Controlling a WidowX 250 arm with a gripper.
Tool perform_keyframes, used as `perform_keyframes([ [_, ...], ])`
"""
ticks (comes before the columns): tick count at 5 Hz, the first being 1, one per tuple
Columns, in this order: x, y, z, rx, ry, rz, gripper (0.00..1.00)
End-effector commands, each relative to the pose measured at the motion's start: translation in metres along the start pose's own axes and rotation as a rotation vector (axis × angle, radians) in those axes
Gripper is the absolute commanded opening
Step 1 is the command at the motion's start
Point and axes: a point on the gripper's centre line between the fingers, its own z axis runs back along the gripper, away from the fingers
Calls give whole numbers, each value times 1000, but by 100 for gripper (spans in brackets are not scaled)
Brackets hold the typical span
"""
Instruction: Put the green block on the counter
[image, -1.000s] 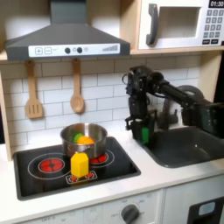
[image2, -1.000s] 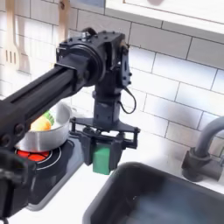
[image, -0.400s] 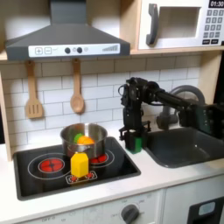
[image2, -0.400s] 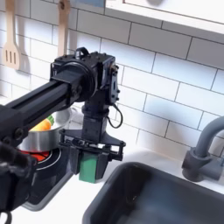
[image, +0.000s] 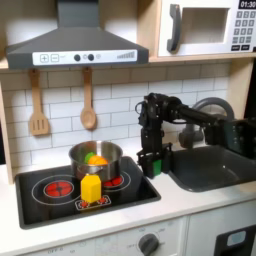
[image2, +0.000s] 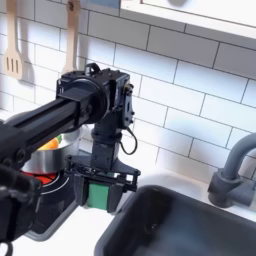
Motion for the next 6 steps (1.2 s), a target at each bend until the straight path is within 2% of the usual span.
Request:
perform_keyframes([
  [1, -4, 2, 6, 0, -8, -13, 100],
  [2, -4, 5, 5, 7, -10, 2, 100],
  [3, -4, 2, 27, -31, -19, 12, 100],
  [4, 0, 10, 44, -58, -36, 43, 100],
  [6, -5, 17, 51, -75, -39, 37, 100],
])
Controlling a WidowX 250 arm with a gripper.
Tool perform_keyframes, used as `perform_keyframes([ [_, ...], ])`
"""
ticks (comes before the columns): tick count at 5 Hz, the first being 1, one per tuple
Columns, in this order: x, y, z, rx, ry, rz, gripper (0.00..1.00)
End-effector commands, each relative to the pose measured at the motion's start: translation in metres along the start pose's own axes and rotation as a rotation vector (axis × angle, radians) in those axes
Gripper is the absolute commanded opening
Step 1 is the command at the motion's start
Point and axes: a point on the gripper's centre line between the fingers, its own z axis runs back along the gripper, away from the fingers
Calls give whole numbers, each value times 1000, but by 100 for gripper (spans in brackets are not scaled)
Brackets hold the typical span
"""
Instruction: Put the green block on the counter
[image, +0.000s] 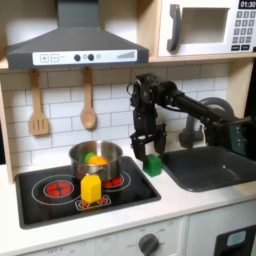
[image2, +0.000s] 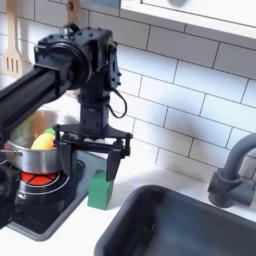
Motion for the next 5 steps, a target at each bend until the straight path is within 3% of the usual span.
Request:
perform_keyframes([
  [1, -3, 8, -6, 12, 2, -22, 100],
  [2, -7, 22, -14, 40, -8, -1, 100],
  [3, -22, 40, -15, 24, 33, -15, 100],
  [4, -39, 53, -10, 27, 34, -17, 100],
  [5, -56, 63, -2, 5, 44, -35, 100],
])
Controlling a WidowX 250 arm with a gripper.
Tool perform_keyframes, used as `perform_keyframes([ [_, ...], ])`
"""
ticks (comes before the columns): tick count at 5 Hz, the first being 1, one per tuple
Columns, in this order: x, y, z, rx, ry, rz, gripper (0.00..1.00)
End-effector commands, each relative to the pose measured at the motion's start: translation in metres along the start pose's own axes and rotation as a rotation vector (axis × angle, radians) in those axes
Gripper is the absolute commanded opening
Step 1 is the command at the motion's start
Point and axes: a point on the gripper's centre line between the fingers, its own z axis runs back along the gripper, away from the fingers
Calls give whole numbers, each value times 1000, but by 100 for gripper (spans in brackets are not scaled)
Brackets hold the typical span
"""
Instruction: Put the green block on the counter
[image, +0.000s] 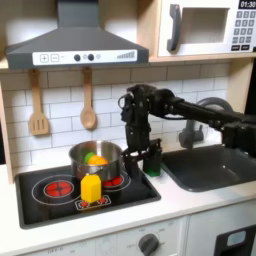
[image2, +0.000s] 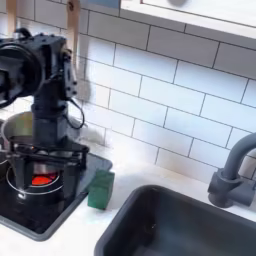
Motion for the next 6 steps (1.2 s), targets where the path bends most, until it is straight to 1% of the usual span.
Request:
perform_keyframes([
  [1, -32, 27, 8, -21, -11, -13, 100],
  [2, -39, 51, -18, 23, 9, 11, 100],
  [3, -31, 84, -49, 23, 12, 60, 100],
  [4, -34, 82, -42, 24, -4, 64, 100],
  [6, -35, 85, -42, 26, -5, 63, 100],
])
